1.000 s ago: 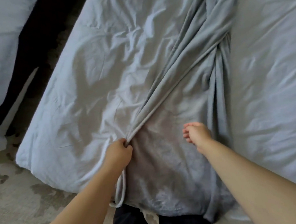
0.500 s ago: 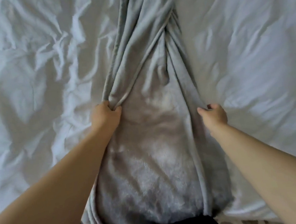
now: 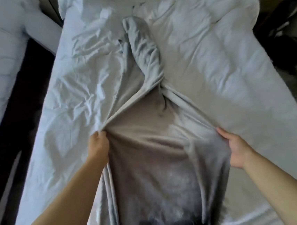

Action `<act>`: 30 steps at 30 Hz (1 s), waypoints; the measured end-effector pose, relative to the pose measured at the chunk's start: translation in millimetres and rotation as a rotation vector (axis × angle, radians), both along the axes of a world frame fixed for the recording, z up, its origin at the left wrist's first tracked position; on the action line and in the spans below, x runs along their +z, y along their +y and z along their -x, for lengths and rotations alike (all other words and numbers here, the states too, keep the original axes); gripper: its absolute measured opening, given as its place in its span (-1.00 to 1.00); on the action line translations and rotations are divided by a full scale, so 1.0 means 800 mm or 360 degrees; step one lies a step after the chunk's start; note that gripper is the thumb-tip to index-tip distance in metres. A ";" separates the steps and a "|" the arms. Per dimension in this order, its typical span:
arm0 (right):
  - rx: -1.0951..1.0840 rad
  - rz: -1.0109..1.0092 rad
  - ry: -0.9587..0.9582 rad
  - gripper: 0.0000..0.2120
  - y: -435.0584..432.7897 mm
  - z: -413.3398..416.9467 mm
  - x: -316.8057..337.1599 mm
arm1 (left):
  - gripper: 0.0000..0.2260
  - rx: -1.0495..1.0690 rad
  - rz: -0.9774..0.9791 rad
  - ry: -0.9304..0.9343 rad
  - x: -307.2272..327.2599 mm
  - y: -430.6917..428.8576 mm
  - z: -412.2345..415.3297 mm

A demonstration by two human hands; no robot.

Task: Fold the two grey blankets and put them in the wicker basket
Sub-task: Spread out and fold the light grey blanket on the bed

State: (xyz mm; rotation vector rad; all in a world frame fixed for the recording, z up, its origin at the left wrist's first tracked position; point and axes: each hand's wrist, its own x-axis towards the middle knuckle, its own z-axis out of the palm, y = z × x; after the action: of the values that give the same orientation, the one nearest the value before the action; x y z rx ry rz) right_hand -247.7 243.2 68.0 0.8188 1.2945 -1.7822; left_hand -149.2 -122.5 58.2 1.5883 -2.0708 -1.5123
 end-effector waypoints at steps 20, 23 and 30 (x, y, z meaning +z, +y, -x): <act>-0.0211 -0.0957 0.0818 -0.87 0.061 -0.004 0.141 | -0.85 0.0108 -0.0519 0.0334 0.142 -0.004 -0.096; 0.0238 -0.0680 0.0684 -0.82 0.043 -0.012 0.151 | -0.78 -0.0248 -0.0644 -0.0095 0.161 0.000 -0.099; 0.0014 -0.0987 0.1312 -0.81 0.044 0.030 0.187 | -0.85 0.0135 -0.0868 0.0989 0.187 -0.020 -0.062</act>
State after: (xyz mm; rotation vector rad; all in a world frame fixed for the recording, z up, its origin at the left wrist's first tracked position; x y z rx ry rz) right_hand -271.6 278.4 217.2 0.3550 2.4566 -1.7836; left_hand -99.4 -138.2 208.0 1.0790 -1.3069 -2.2911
